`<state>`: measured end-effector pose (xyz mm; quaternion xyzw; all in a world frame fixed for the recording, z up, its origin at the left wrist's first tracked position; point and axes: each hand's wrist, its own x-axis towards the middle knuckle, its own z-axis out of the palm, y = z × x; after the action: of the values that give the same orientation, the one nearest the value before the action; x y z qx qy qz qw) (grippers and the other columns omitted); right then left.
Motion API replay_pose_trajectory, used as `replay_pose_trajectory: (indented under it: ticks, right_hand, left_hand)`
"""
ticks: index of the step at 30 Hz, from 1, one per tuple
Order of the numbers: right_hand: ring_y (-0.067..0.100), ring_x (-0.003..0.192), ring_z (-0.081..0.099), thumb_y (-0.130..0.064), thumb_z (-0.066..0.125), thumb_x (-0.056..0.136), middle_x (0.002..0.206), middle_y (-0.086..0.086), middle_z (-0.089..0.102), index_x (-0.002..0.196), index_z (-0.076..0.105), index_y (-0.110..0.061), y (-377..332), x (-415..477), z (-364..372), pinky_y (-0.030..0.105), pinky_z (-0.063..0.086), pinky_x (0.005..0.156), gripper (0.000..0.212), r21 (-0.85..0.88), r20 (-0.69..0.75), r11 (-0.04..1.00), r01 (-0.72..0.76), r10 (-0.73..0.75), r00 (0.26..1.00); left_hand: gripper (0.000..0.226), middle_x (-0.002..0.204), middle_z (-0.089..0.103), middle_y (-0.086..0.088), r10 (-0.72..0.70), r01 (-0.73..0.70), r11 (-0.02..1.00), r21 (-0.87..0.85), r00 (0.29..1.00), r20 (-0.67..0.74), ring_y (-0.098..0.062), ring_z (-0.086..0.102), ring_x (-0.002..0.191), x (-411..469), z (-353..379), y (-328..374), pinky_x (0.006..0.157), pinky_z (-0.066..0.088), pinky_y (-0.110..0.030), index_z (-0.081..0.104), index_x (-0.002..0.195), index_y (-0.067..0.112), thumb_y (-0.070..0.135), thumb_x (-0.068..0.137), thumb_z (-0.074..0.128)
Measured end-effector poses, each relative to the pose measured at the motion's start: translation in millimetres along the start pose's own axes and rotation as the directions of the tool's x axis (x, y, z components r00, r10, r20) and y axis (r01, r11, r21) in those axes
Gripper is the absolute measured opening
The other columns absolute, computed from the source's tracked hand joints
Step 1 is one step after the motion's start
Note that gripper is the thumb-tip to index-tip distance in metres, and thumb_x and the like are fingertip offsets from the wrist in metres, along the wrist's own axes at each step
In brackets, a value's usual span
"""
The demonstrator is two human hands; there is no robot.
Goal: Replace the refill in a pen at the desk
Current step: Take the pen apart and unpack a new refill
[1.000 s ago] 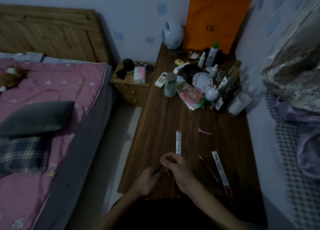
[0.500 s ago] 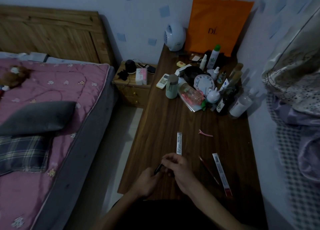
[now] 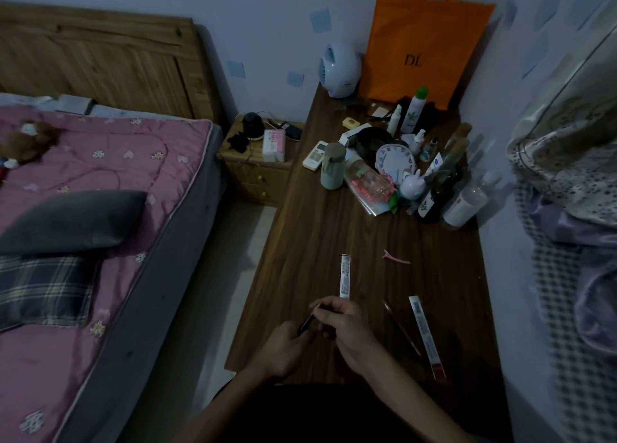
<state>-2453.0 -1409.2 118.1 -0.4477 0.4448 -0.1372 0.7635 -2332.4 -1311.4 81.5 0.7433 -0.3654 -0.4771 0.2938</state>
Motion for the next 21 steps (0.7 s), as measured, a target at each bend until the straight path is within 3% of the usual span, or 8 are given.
replay_pose_trajectory:
  ticks: [4,9,14,21]
  right_hand:
    - [0.008,0.059,0.061,-0.002,0.068,0.086,0.070,-0.001,0.069,0.087,0.076,-0.012,-1,0,-1,0.017,0.045,0.053,0.012,0.012,0.003,1.000,0.001,-0.001,1.000]
    - [0.006,0.055,0.057,-0.006,0.073,0.085,0.065,-0.004,0.066,0.089,0.072,-0.007,0,1,2,0.018,0.042,0.052,0.004,-0.045,-0.013,0.999,0.011,-0.012,1.000]
    - [0.005,0.053,0.055,-0.002,0.070,0.087,0.062,-0.002,0.064,0.077,0.068,-0.012,1,2,3,0.015,0.042,0.051,0.014,-0.077,-0.019,0.997,0.025,-0.026,0.999]
    - [0.009,0.057,0.057,-0.002,0.061,0.090,0.067,0.001,0.066,0.084,0.075,-0.012,-2,5,-8,0.023,0.041,0.053,0.019,0.026,-0.068,1.000,-0.011,0.013,0.998]
  left_hand:
    - [0.045,0.041,0.048,0.010,-0.006,0.006,1.000,-0.007,1.000,0.004,0.001,0.036,0.040,1,-1,-3,0.040,0.027,-0.017,0.052,0.056,0.025,0.041,0.097,0.050]
    - [0.034,0.042,0.048,0.011,-0.003,0.003,1.000,0.024,1.000,0.004,0.001,0.037,0.042,1,-1,-3,0.043,0.028,-0.019,0.055,0.070,0.022,0.041,0.097,0.049]
    - [0.044,0.041,0.051,0.011,-0.030,0.030,1.000,0.008,0.999,0.016,0.001,0.039,0.038,1,-1,-3,0.042,0.029,-0.018,0.050,0.060,0.023,0.047,0.096,0.048]
    - [0.053,0.042,0.048,0.008,-0.037,0.037,0.998,0.044,0.999,0.000,0.000,0.039,0.041,2,1,-7,0.041,0.029,-0.019,0.046,0.057,0.022,0.068,0.082,0.044]
